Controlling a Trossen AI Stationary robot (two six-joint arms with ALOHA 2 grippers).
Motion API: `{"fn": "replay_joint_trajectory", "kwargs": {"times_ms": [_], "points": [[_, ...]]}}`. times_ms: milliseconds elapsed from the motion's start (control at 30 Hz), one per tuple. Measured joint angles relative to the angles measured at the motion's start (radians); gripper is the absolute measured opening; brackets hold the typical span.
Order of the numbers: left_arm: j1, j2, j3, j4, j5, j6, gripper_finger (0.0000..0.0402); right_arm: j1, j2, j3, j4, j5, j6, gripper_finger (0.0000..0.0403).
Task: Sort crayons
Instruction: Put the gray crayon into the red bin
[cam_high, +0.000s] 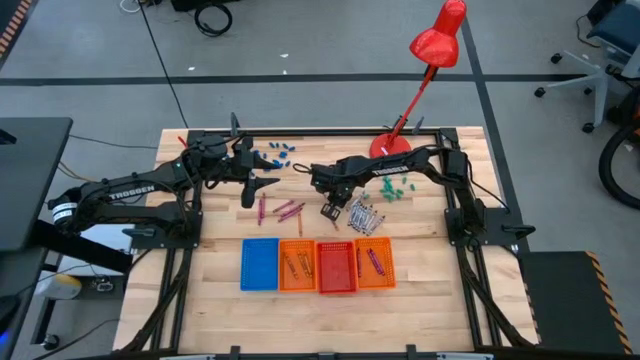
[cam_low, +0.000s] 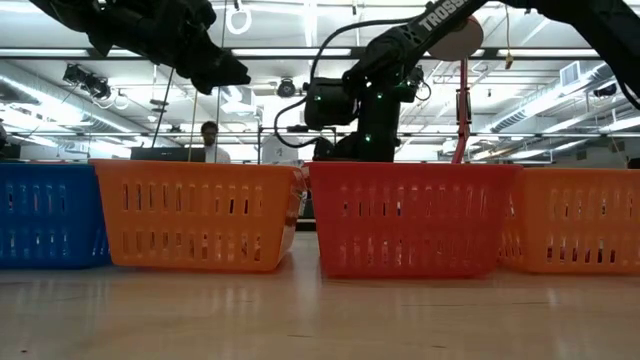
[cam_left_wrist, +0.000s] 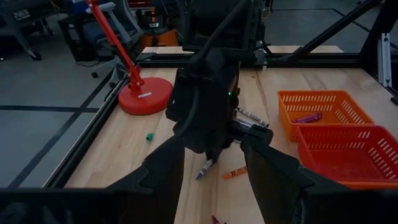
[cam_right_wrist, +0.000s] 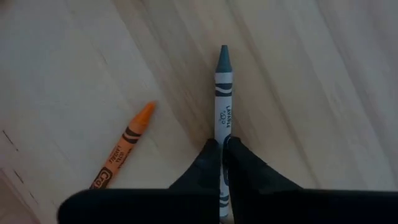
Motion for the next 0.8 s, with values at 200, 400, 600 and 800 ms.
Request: {"fn": "replay_joint_trajectory", "kwargs": {"times_ms": [200, 400, 600, 800], "points": [[0.0, -0.011, 0.001, -0.064, -0.001, 0.023, 0.018, -0.001, -0.012, -0.002, -0.014, -0.002, 0.006, 0.0035], [0.013, -0.119, 0.014, -0.126, -0.078, 0.062, 0.018, 0.002, -0.055, -0.003, -0.037, -0.01, 0.015, 0.0032], [0.009, -0.205, 0.017, -0.142, -0.101, 0.027, 0.018, 0.025, -0.136, -0.003, -0.042, -0.057, 0.091, 0.0034], [0.009, -0.219, 0.017, -0.144, -0.101, 0.025, 0.018, 0.139, -0.224, -0.002, -0.048, -0.1, 0.213, 0.0035]]}}
